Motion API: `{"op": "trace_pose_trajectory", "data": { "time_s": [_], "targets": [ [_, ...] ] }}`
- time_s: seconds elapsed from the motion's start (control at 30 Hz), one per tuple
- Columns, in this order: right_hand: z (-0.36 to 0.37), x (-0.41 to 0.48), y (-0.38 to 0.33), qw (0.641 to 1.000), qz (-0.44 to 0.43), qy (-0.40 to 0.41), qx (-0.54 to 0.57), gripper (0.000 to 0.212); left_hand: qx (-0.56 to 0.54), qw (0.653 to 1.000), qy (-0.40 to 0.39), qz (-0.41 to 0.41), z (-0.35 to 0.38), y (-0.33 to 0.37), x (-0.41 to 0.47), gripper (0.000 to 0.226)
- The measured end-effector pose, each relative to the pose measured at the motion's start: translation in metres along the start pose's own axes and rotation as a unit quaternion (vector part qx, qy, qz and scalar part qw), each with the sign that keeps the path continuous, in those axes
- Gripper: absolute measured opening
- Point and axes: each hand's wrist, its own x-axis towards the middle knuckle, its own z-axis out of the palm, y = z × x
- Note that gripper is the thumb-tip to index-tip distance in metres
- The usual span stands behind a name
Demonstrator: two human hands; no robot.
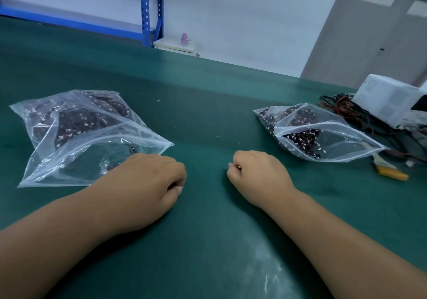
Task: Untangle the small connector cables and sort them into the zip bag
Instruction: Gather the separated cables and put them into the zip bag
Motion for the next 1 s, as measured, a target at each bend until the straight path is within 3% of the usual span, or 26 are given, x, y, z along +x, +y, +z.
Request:
{"op": "trace_pose_trajectory", "data": {
  "time_s": [0.1, 0.17, 0.2, 0.27, 0.33, 0.4, 0.43, 0.53, 0.8, 1.0],
  "targets": [
    [-0.007, -0.005, 0.003, 0.996, 0.019, 0.036, 0.081, 0.040, -0.006, 1.000, 0.002, 0.001, 0.000, -0.001, 0.000, 0.011],
    [-0.017, -0.004, 0.002, 0.954, 0.128, 0.085, 0.257, 0.039, -0.001, 1.000, 0.008, 0.007, 0.001, -0.001, 0.000, 0.010],
    [-0.024, -0.003, 0.002, 0.887, 0.217, 0.103, 0.394, 0.037, 0.004, 1.000, 0.010, 0.011, 0.001, -0.001, 0.000, 0.011],
    [-0.038, 0.001, 0.004, 0.665, 0.371, 0.071, 0.644, 0.033, 0.008, 1.000, 0.013, 0.014, 0.002, -0.001, 0.000, 0.012],
    [-0.048, -0.001, 0.009, 0.477, 0.443, -0.004, 0.759, 0.034, 0.008, 1.000, 0.014, 0.015, 0.002, -0.002, 0.000, 0.013],
    [-0.060, -0.006, 0.013, 0.353, 0.458, -0.051, 0.814, 0.035, 0.010, 1.000, 0.014, 0.013, 0.002, -0.003, 0.000, 0.011],
    [-0.066, -0.008, 0.016, 0.322, 0.457, -0.065, 0.827, 0.036, 0.010, 1.000, 0.012, 0.013, 0.002, -0.003, 0.001, 0.010],
    [-0.087, -0.007, 0.034, 0.296, 0.451, -0.061, 0.840, 0.036, 0.015, 1.000, 0.010, 0.015, 0.002, -0.003, 0.001, 0.011],
    [-0.121, 0.019, 0.073, 0.275, 0.470, 0.099, 0.833, 0.028, 0.019, 1.000, 0.010, 0.019, 0.000, -0.002, 0.001, 0.018],
    [-0.113, 0.034, 0.089, 0.314, 0.517, 0.106, 0.789, 0.019, 0.023, 0.999, -0.002, 0.022, 0.000, -0.003, 0.001, 0.016]
  ]
}}
